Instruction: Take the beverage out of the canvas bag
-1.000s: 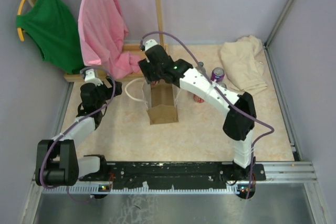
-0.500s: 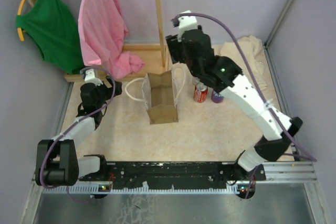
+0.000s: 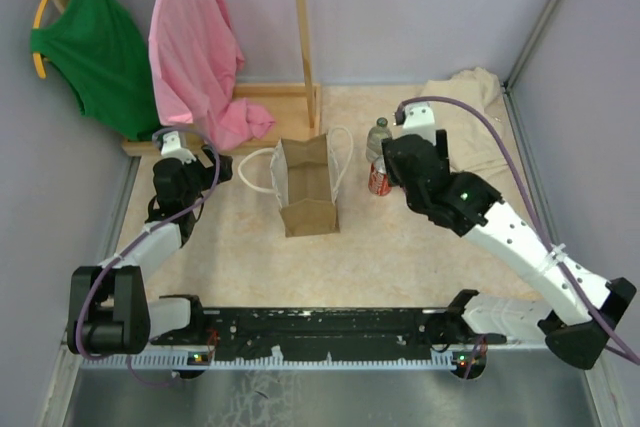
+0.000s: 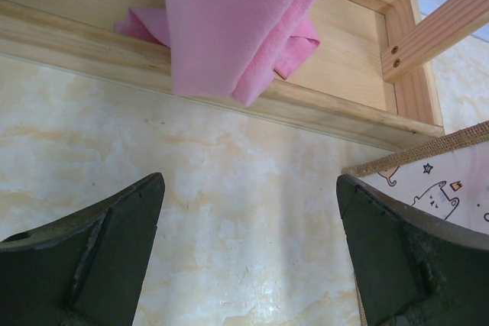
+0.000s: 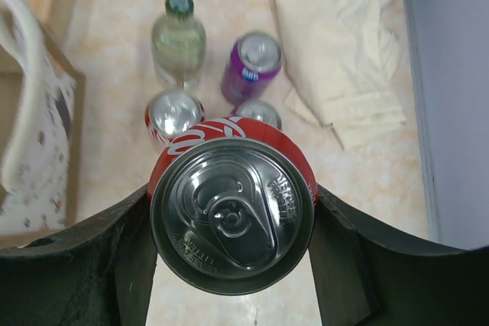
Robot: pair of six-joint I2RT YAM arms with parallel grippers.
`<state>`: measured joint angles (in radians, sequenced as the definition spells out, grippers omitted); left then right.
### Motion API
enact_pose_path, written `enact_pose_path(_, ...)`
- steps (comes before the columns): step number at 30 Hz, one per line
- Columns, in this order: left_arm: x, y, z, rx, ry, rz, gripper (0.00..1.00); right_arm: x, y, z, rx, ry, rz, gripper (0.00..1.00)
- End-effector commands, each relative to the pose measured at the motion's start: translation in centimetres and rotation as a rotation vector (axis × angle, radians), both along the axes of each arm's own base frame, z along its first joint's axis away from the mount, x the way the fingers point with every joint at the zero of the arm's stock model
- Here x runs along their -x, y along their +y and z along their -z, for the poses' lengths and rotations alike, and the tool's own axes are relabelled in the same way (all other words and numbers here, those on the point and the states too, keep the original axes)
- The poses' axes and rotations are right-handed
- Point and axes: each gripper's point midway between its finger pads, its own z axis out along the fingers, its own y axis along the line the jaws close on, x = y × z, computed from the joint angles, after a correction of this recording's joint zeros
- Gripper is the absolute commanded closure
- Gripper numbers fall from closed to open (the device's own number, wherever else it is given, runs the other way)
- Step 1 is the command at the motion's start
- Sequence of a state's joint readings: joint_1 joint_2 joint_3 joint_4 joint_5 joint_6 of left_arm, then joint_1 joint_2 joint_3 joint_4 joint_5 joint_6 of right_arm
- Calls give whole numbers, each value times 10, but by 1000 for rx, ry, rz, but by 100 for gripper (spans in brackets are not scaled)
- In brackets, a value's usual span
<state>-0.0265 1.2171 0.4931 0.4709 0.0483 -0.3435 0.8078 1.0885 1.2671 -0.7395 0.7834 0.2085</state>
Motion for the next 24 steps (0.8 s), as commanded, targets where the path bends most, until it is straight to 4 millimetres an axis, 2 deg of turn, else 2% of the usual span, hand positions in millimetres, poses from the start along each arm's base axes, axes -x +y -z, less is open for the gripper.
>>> enact_pose_path(1, -3, -4, -17, 4, -48, 16, 0, 3, -4, 18, -139, 4, 67, 100)
enact_pose_path(6, -4, -7, -15, 13, -40, 28, 0, -2, 1, 65, -215, 91, 26, 100)
enact_pose_path(10, -4, -7, -14, 12, -39, 26, 0, -8, 7, 93, -202, 109, 6, 100)
enact_pose_path(14, -3, -7, -11, 10, -30, 25, 0, -11, 12, 135, -192, 153, 2, 100)
enact_pose_path(18, -3, -6, -8, 5, -26, 21, 0, -13, 10, 161, -208, 157, 23, 100)
enact_pose_path(24, -5, -8, -5, 8, -15, 31, 0, -18, 10, 179, -230, 120, 31, 100)
